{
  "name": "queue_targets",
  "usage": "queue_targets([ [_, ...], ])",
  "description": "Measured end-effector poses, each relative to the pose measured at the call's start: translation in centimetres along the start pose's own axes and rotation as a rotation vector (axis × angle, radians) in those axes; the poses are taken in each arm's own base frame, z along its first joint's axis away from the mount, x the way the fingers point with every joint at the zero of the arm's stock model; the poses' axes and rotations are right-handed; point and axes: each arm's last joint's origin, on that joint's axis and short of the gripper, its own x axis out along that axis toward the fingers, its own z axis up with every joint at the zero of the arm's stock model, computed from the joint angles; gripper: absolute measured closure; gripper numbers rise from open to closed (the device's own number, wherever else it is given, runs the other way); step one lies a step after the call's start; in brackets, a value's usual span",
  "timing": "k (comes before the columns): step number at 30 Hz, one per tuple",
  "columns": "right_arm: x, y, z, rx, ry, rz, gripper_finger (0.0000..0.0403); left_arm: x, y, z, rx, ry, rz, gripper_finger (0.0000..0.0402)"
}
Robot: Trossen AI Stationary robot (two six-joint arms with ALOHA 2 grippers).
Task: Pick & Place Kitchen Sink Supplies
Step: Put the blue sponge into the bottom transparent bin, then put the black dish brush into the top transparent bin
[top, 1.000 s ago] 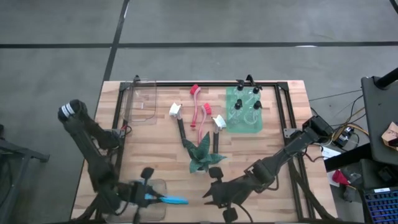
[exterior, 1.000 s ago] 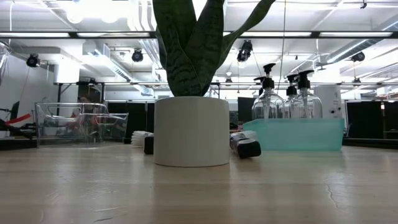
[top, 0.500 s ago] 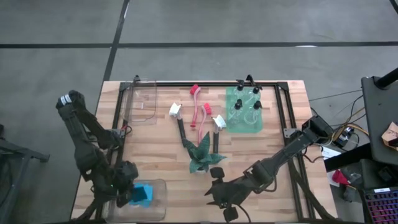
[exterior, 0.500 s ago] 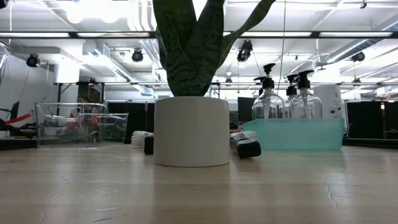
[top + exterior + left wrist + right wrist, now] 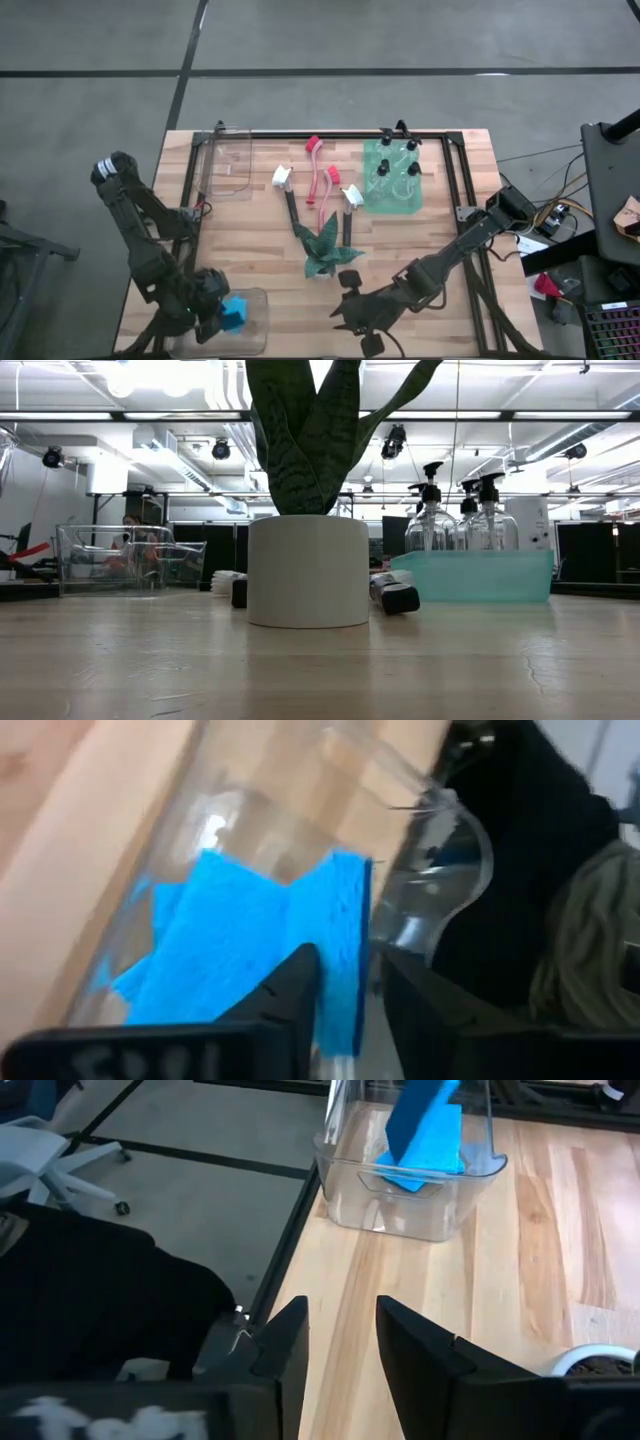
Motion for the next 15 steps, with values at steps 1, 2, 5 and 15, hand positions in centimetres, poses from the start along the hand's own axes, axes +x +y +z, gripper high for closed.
queue_targets([
  [1, 0.0, 0.0, 0.0, 0.0, 0.0, 0.0, 0.0291, 0.0, -0.2, 0.0, 0.007, -0.004, -0.016, 0.0283],
  [2, 0.0, 0.0, 0.0, 0.0, 0.0, -0.001, 0.0293, 0.0, -0.3, 0.0, 0.016, -0.006, -0.023, 0.0271],
  [5, 0.0, 0.0, 0.0, 0.0, 0.001, -0.001, 0.0298, -0.1, -0.2, 0.0, 0.019, 0.005, -0.018, 0.0242],
  [15, 0.2, 0.1, -0.8, -0.006, 0.03, -0.004, 0.0316, -1.8, 0.1, 0.8, 0.094, -0.122, -0.052, 0.0225],
])
